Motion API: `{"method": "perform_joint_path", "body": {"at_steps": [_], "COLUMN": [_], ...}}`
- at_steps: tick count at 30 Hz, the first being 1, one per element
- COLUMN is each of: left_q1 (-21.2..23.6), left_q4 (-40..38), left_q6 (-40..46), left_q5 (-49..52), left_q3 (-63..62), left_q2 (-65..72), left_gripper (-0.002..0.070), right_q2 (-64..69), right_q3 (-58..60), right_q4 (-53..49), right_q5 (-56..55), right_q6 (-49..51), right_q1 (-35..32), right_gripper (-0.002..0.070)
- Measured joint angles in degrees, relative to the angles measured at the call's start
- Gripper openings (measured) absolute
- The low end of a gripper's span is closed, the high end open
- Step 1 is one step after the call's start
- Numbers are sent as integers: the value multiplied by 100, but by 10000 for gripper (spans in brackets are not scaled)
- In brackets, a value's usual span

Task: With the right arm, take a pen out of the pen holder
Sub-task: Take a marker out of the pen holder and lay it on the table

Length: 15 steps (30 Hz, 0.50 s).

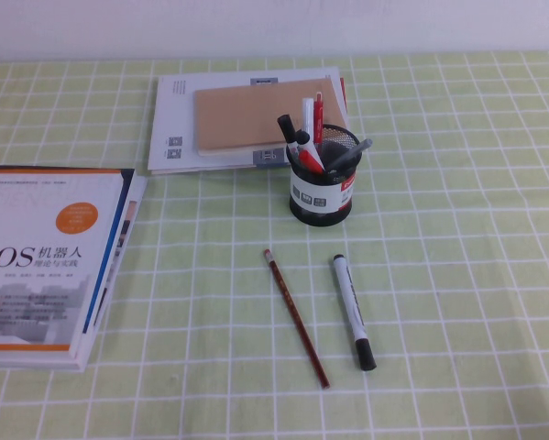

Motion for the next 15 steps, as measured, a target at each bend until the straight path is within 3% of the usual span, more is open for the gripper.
{"method": "perform_joint_path", "body": {"at_steps": [15], "left_q1": [0], "left_q4": [0], "left_q6": [0], "left_q5": [0], "left_q3": [0], "left_q2": [0], "left_gripper": [-8], "right_q2": [-61], "right_q3": [0], "right_q4": [0], "right_q5": [941], "right_q6": [0], "right_q1": [0], "right_gripper": [-12]}}
